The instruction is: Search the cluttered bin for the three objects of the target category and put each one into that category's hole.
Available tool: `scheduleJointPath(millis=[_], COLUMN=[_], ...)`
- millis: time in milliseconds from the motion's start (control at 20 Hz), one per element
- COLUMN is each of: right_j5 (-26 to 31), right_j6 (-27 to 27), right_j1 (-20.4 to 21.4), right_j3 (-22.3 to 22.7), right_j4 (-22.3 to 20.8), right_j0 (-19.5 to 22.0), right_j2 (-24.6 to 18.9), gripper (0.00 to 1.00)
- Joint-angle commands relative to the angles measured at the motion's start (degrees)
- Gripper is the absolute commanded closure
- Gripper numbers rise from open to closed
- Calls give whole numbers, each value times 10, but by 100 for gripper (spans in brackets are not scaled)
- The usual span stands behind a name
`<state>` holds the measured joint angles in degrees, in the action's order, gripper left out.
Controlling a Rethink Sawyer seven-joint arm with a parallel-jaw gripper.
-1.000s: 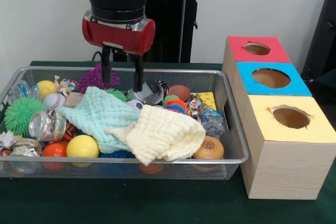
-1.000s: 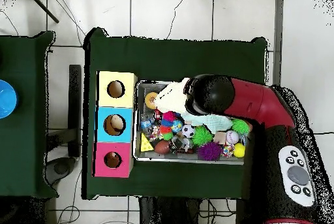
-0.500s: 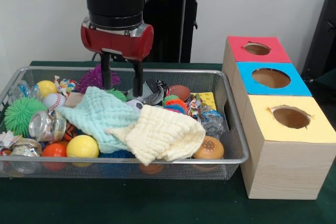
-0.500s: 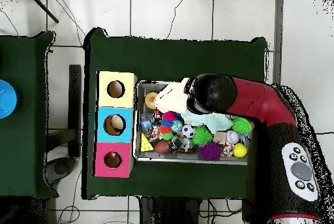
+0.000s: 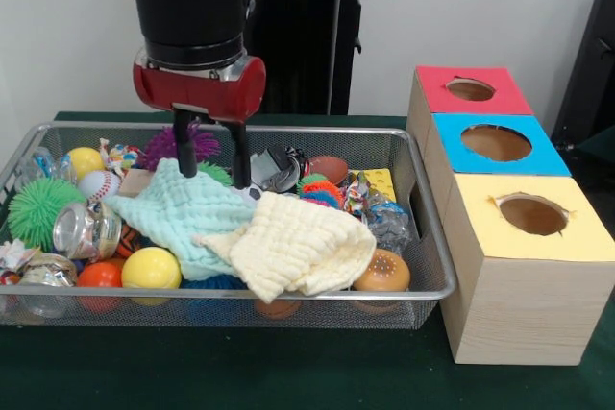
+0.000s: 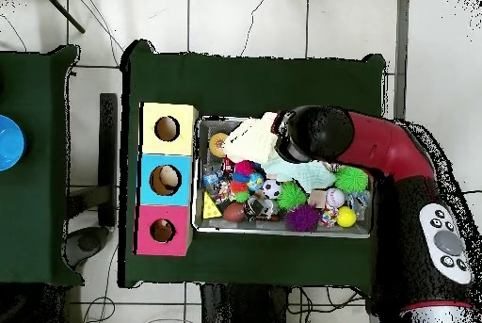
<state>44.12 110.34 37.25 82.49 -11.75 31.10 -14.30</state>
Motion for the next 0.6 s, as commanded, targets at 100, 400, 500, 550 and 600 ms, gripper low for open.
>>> scheduleJointPath(millis=[100,400,500,550,600], right_j5=[-16,-14,-15,-16,-17], right_j6=[-129,-131,-133,-134,-134], right_j1=[-36,-39,-41,-43,-43], right_j3=[-8,-10,-10,-10,-10], right_j4=[-46,-55,-57,-57,-59], right_j0=[28,37,41,42,43], right_j2=[-69,-79,-82,-84,-85], gripper=[0,0,0,0,0])
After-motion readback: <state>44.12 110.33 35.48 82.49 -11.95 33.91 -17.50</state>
